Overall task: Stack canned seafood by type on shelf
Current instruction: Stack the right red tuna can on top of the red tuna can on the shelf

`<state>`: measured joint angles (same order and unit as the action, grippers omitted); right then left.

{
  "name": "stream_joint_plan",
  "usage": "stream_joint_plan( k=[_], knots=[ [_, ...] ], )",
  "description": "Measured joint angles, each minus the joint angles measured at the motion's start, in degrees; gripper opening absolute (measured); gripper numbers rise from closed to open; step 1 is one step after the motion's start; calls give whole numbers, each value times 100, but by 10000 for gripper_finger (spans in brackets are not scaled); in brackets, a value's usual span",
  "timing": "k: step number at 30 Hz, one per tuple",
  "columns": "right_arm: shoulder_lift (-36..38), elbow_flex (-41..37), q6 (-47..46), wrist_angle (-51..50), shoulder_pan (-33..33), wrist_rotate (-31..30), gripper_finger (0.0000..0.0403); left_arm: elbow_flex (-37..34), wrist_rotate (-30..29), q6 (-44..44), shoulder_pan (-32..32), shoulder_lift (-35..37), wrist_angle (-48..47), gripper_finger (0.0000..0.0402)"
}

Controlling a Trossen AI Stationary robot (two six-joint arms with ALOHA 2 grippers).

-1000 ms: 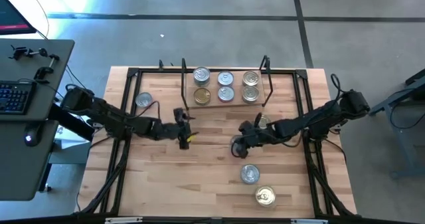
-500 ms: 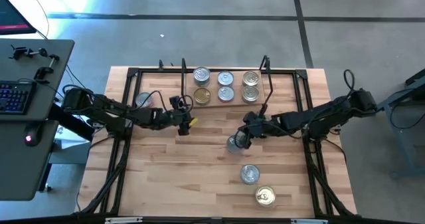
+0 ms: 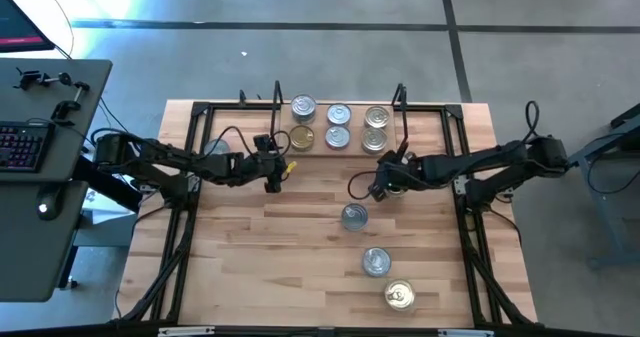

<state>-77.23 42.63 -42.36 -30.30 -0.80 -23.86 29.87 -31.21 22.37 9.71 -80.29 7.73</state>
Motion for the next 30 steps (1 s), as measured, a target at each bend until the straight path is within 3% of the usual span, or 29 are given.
stream_joint_plan(
  k=[7,12,16,19,22,24,27,30],
  knots=[
    [2,0,1164,1170,262,-9,0,-4,-435,-218,-483,-9,-6,294],
    [4,11,2525,2544,1330,376,0,56,-575,-592,-1090,-9,-25,294],
    [-17,11,1631,2439,2066,399,0,181,-461,-907,-1629,-9,6,294],
    [-225,11,430,2041,2540,549,0,238,391,-1018,-1981,-9,597,294],
    [-612,11,-716,1538,2710,581,0,243,1976,-1035,-2116,-83,1426,294],
    [-963,6,-1186,1378,2629,482,0,243,2727,-1032,-2099,-233,1808,294],
    [-1506,4,-1265,1875,2371,323,0,243,2891,-1022,-2081,-482,2131,294],
    [-1966,168,-554,2598,2102,158,0,243,2875,-1006,-2076,-615,2120,294]
  ],
)
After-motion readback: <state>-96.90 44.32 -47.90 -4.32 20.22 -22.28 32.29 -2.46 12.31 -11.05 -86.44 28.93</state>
